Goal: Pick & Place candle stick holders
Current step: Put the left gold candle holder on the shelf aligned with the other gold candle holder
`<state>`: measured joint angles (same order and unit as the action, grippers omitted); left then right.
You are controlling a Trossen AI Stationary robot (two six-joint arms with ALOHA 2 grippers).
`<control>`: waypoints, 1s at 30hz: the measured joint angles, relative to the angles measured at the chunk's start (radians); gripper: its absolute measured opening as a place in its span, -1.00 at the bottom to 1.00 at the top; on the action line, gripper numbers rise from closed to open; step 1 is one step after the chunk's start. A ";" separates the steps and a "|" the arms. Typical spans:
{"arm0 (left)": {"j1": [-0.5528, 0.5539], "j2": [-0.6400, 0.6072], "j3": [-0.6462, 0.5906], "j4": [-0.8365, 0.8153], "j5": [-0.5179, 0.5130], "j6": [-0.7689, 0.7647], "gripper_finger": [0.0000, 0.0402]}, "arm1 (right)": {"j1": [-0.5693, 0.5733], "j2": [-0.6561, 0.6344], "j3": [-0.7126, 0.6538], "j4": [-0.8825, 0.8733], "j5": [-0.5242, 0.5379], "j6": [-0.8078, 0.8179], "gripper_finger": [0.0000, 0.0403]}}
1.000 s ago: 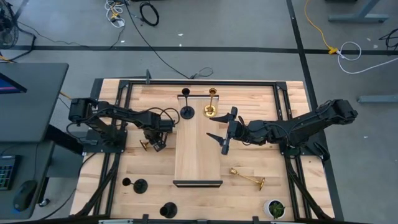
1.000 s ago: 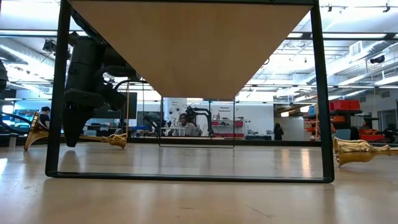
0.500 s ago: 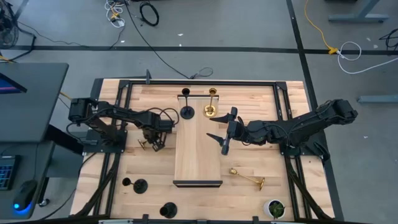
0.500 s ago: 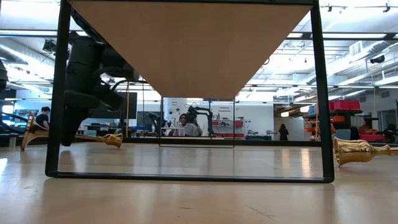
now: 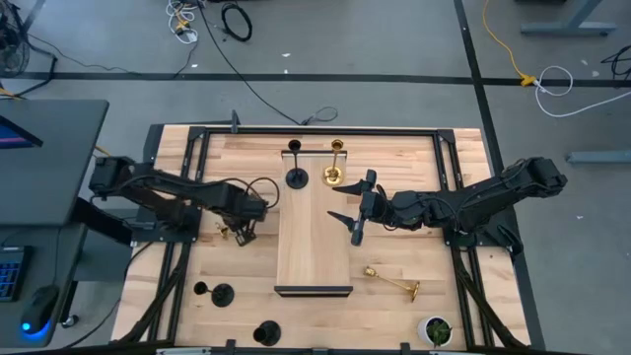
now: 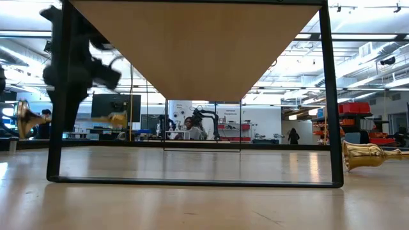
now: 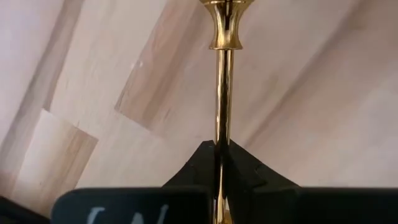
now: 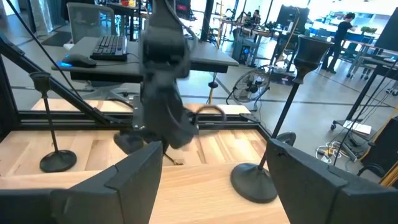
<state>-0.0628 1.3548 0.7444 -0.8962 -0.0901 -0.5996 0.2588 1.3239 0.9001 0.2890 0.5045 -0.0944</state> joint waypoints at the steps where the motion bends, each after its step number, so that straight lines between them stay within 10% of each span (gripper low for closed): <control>1: -0.015 -0.030 0.000 0.000 -0.003 -0.011 -0.94 | 0.000 0.000 0.000 0.000 0.000 0.000 0.42; 18: -0.296 -0.527 0.000 0.336 -0.159 0.017 -0.94 | 0.000 0.000 0.000 -0.015 -0.117 0.006 0.42; 30: -0.374 -0.432 0.001 0.842 -0.251 0.424 -0.94 | 0.000 0.000 0.000 0.010 -0.209 -0.008 0.42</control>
<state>-0.4371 0.9227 0.7452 -0.0546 -0.3410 -0.1755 0.2592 1.3239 0.8997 0.2993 0.2955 -0.1020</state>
